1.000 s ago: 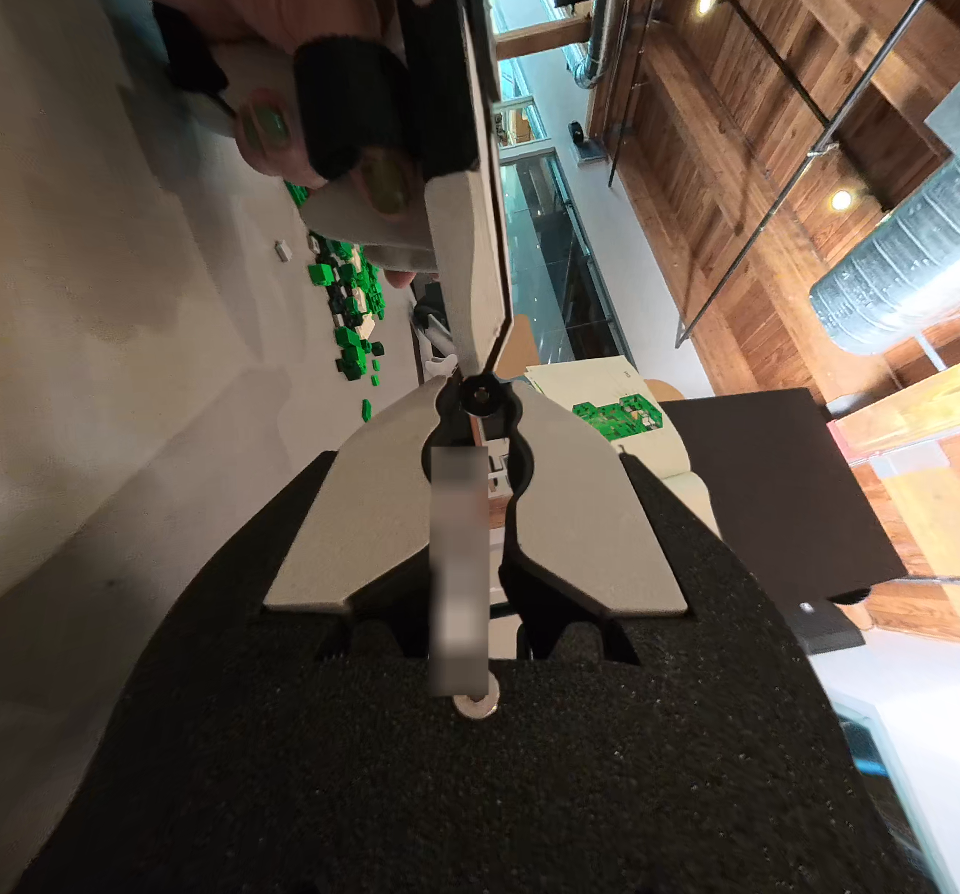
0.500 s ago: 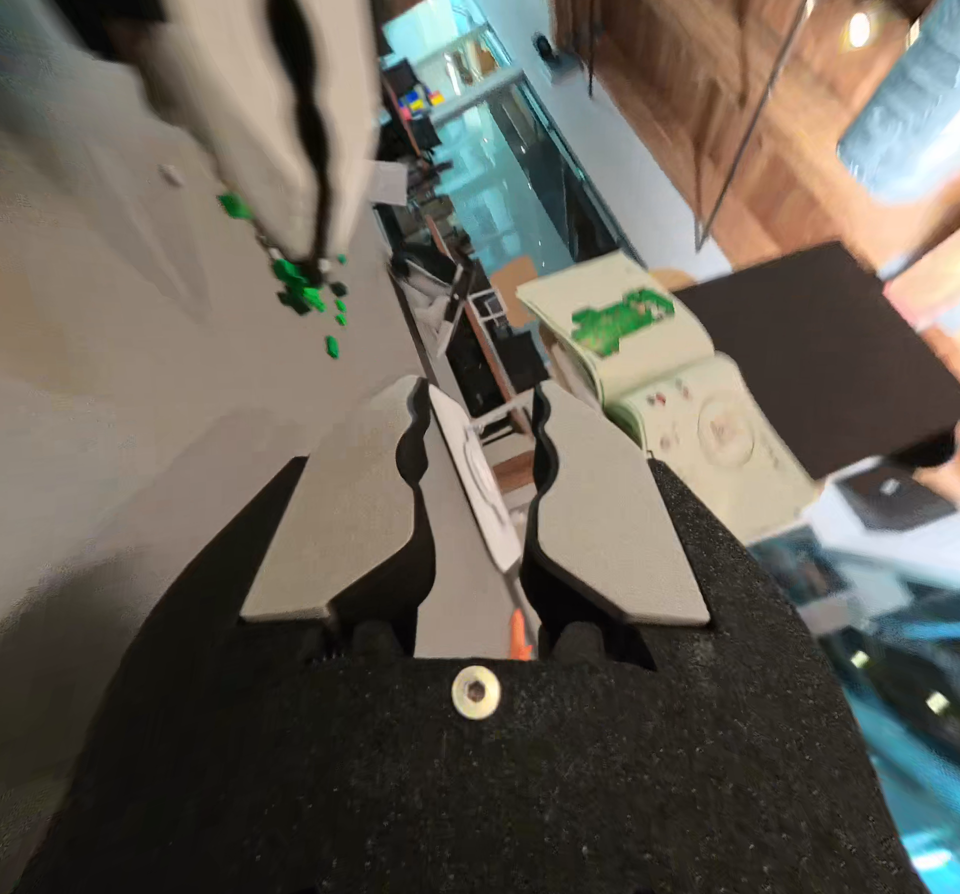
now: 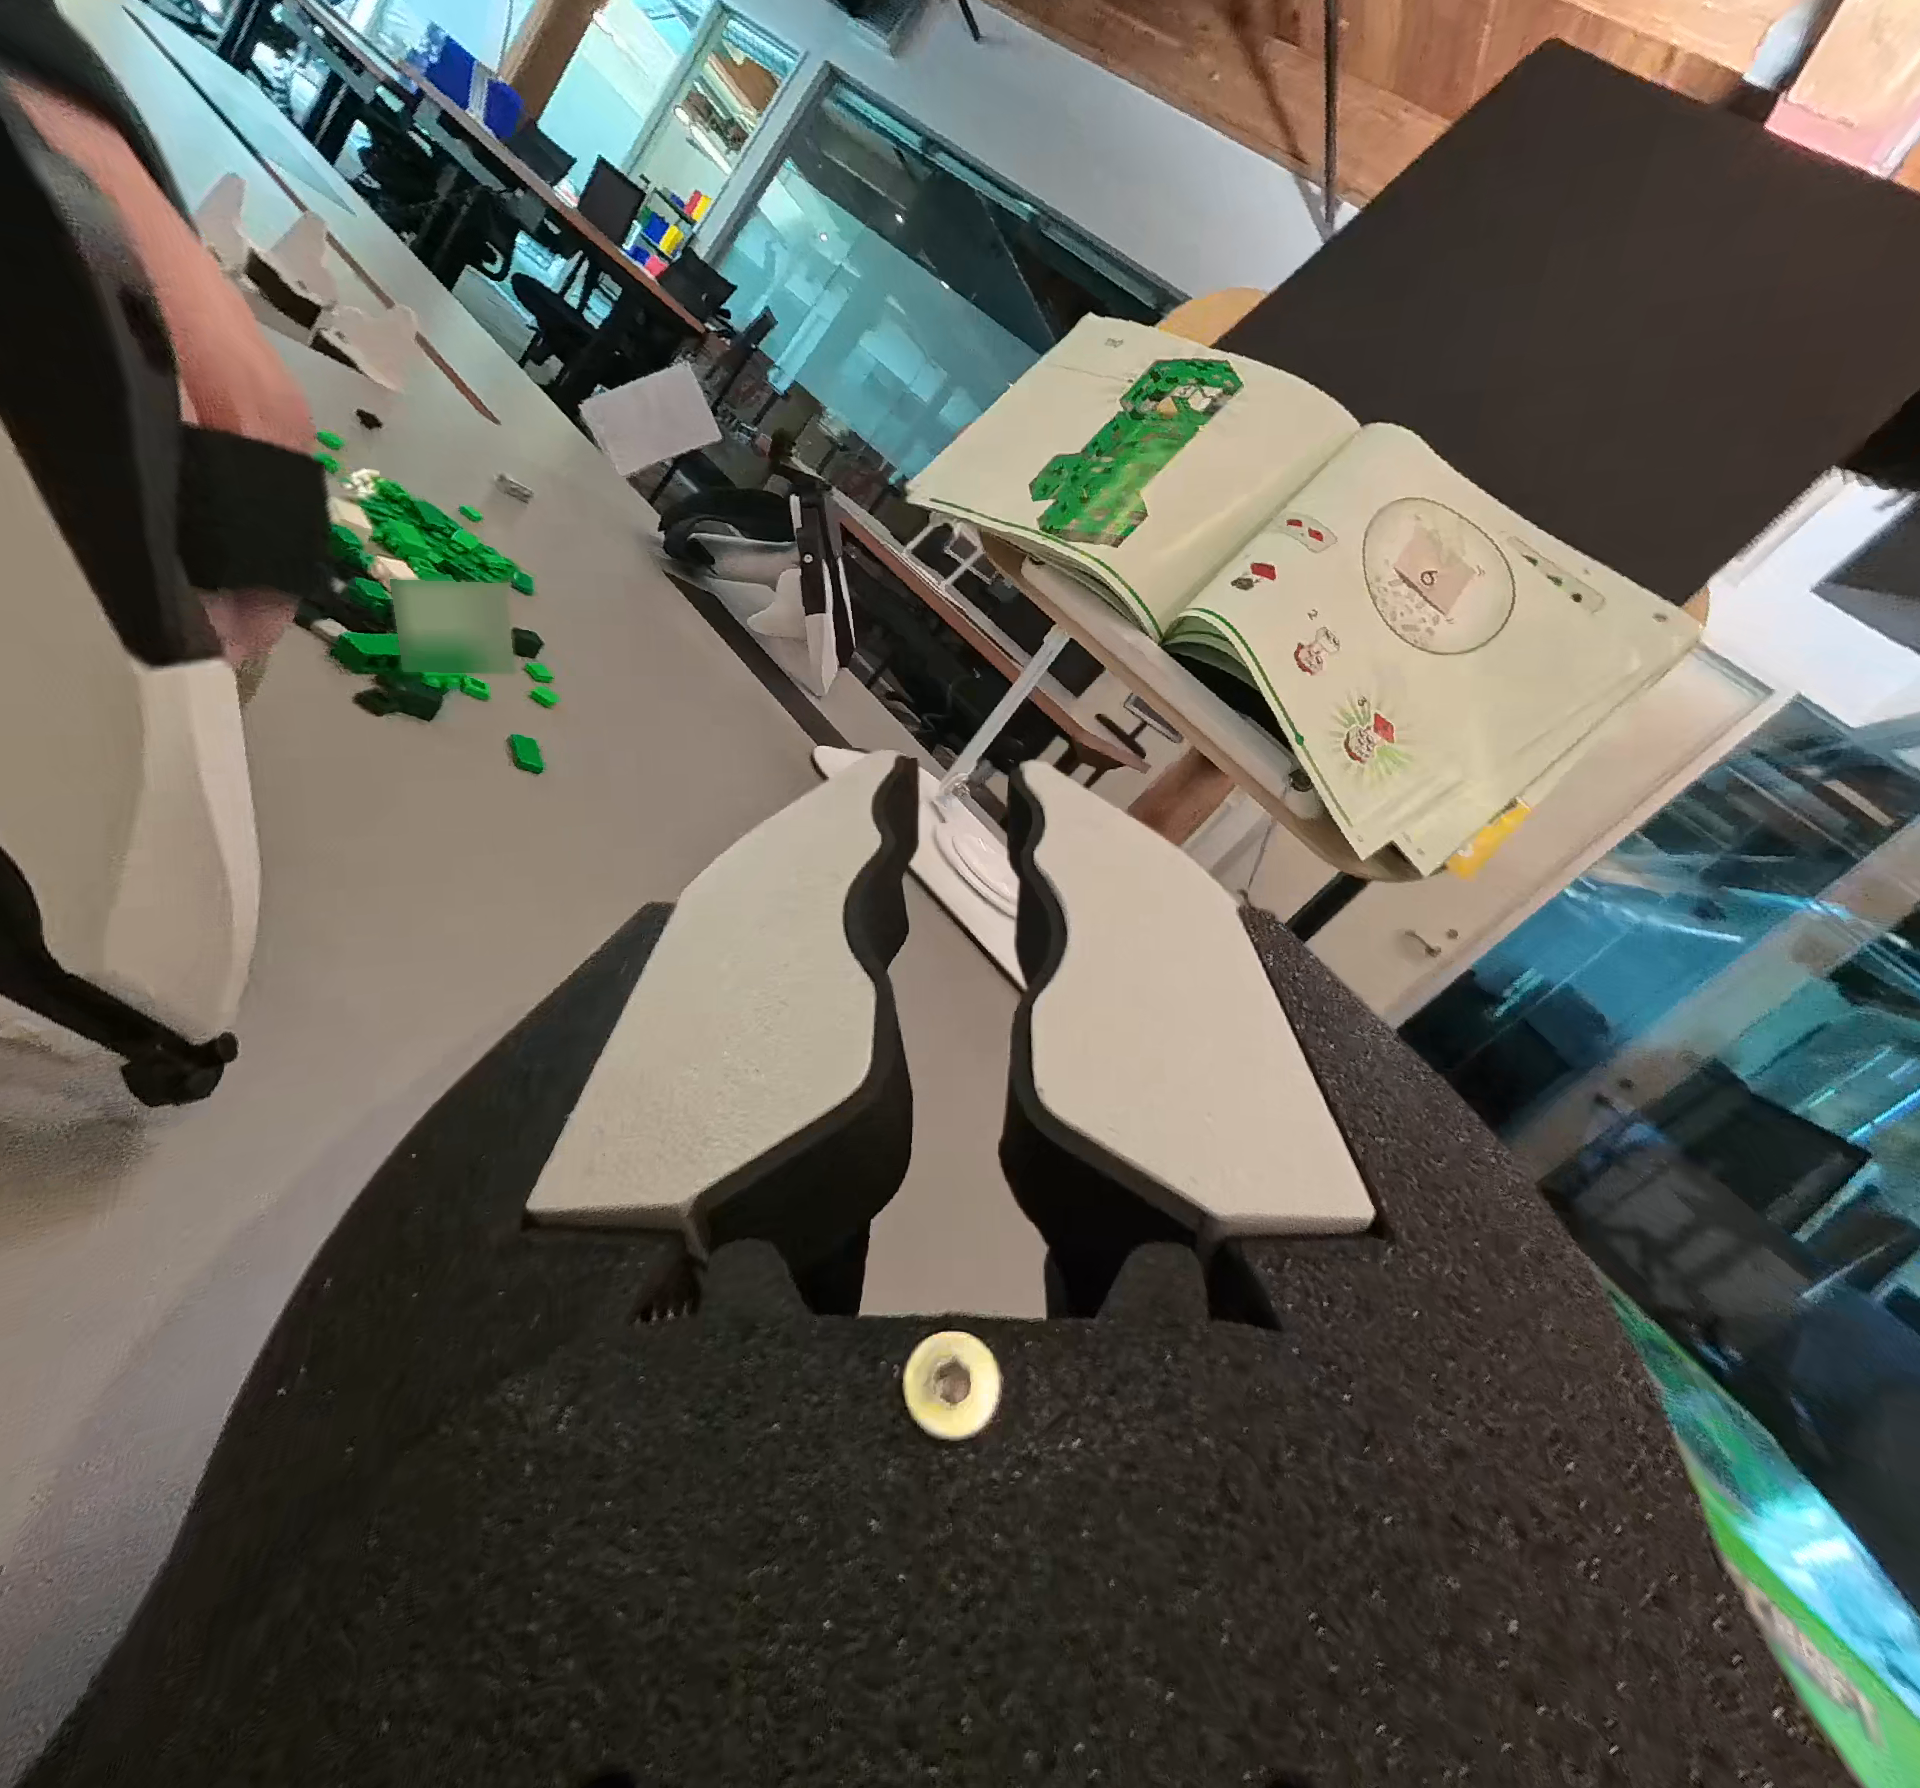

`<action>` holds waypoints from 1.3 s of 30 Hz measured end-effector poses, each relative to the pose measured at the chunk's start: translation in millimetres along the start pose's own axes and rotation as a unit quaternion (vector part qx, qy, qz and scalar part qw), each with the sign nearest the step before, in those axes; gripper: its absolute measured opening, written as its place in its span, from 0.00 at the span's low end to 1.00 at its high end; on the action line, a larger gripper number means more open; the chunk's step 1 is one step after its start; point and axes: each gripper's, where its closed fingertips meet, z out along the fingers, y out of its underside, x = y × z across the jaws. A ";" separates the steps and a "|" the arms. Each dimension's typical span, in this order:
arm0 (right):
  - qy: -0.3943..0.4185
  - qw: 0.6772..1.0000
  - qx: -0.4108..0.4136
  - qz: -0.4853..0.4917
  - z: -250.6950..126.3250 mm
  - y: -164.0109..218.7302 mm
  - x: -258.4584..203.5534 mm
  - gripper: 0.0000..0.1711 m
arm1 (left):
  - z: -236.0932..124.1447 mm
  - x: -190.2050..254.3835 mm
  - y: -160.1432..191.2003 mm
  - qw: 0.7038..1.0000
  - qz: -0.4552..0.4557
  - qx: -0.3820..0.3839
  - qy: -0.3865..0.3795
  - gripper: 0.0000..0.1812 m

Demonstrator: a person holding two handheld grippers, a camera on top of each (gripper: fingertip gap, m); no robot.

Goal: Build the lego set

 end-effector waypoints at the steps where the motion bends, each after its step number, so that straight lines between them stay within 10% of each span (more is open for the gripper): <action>1: 0.004 1.000 -0.002 0.008 -0.1 1.2 2.6 0.09 | 2.1 0.1 2.2 1.000 0.008 -0.009 0.002 0.02; 20: 0.027 0.996 -0.009 0.082 -1.4 11.5 21.1 0.06 | -11.5 5.4 14.1 0.984 -0.078 -0.110 0.119 0.19; 29: 0.026 0.993 -0.012 0.113 -1.1 15.2 24.3 0.06 | -56.9 -39.1 54.4 0.907 -0.405 0.091 -0.067 0.12; 39: 0.021 0.992 -0.018 0.120 0.6 18.1 23.2 0.06 | -140.8 -66.5 171.1 0.816 -0.489 0.094 -0.295 0.13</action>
